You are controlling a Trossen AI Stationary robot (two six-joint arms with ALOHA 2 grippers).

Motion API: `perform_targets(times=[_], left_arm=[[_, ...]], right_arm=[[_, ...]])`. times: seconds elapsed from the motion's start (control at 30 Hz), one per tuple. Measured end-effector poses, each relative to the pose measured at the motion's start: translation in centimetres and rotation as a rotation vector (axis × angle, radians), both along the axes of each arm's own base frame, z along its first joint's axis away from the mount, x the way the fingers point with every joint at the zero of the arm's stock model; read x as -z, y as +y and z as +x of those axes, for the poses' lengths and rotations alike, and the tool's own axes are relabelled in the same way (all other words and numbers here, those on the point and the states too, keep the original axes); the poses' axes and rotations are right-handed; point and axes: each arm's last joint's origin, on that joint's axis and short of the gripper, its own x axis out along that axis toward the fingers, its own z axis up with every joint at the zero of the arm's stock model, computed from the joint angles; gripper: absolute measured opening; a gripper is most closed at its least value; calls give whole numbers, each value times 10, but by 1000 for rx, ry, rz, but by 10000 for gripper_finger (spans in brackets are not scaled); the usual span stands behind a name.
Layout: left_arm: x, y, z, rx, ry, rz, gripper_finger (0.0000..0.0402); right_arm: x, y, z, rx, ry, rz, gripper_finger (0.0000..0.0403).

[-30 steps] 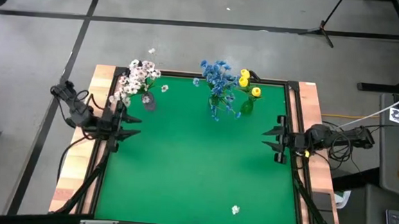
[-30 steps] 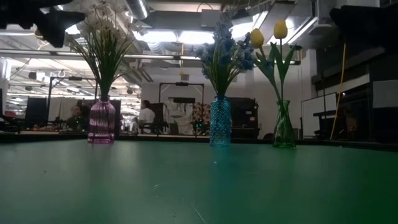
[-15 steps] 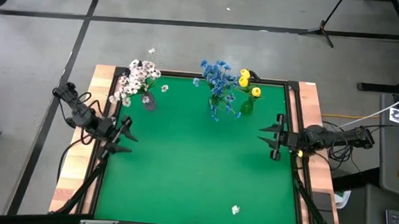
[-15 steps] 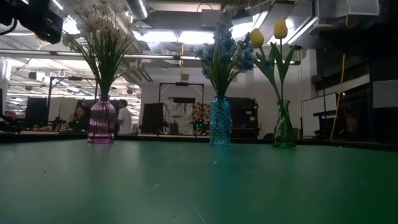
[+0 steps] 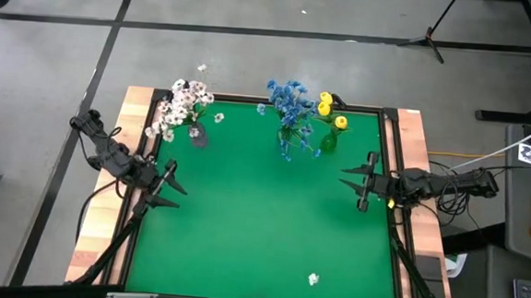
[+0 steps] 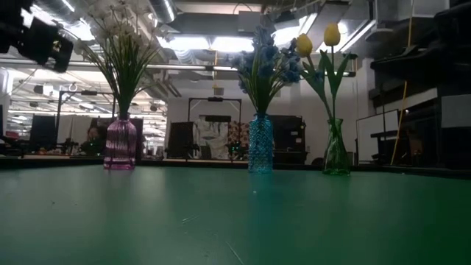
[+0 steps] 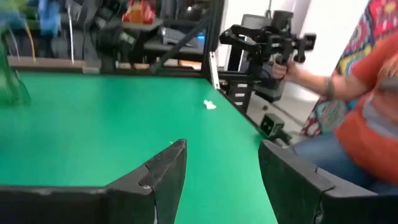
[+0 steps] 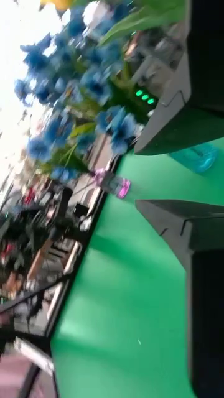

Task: Sort flowers into vase by color
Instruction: Return to Home Position

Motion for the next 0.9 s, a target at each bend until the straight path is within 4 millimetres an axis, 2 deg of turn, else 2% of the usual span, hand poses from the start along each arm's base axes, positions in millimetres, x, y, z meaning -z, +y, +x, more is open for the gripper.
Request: perform_targets(times=[0.07, 0.13, 0.33, 0.4, 0.73, 0.9], left_arm=[[0, 0, 0, -5, 13, -42, 195], [-3, -1, 0, 15, -27, 1, 195], [-9, -7, -3, 276, -167, 142, 195], [-10, -8, -3, 309, -195, 164, 195], [0, -7, -4, 319, -135, 266, 195], [1, -7, -4, 305, -70, 159, 195]], right_arm=[[0, 1, 0, -41, 7, -51, 127], [0, 2, 0, -78, 8, -99, 127], [0, 7, 0, -224, -14, -212, 127], [0, 8, 0, -262, -19, -249, 127], [2, 5, 0, -174, 12, -272, 127], [2, 5, 0, -175, 13, -271, 127]])
